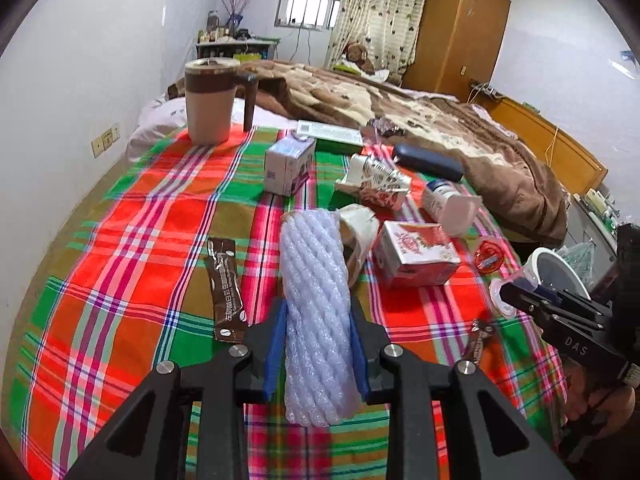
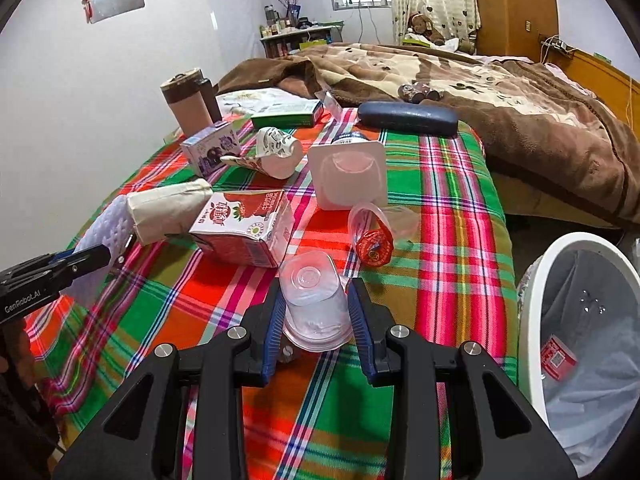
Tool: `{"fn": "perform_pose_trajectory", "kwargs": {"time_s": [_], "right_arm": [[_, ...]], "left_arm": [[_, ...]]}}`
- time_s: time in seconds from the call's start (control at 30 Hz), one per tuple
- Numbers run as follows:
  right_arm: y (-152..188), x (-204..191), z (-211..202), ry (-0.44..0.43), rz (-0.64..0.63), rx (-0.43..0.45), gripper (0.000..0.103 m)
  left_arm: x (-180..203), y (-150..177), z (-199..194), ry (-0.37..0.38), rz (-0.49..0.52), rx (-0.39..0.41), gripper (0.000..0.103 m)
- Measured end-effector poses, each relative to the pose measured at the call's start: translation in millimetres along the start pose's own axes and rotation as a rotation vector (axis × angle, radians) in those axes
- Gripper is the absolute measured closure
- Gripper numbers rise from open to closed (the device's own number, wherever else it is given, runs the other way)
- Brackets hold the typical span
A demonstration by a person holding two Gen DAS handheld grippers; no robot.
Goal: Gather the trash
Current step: 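Grasp the white foam sleeve with the left gripper while the right gripper grasps the clear cup, then carry the foam sleeve and clear cup over the bin and release both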
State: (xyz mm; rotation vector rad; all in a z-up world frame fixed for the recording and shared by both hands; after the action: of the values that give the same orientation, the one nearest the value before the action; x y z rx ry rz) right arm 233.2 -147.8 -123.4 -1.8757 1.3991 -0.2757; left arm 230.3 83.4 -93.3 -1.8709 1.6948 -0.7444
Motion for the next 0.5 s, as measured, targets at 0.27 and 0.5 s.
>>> {"fn": "perform_pose_trajectory", "kwargs": {"time_s": [0.27, 0.5], "right_arm": [[0, 4, -25, -0.010, 0.013, 0.044, 0.070], [-1, 16, -54, 0.001, 0.030, 0.095, 0.070]], "left_arm": [[0, -3, -32, -0.008, -0.019, 0.047, 0.073], [48, -12, -51, 0.083, 0.048, 0.086, 0.073]]}}
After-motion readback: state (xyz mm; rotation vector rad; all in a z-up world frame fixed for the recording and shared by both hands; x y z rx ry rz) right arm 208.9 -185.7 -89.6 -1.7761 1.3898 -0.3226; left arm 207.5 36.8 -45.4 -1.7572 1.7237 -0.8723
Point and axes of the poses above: each gripper's, at about its wrist camera, not at the fingertips, and z roughly the way its jaws point, x to its right, y to its underside, the point moved 9 cm from there along z, roughly the way its jaws point, and after that the axes turned 8 degrees about -y, right-handed, at the moved point
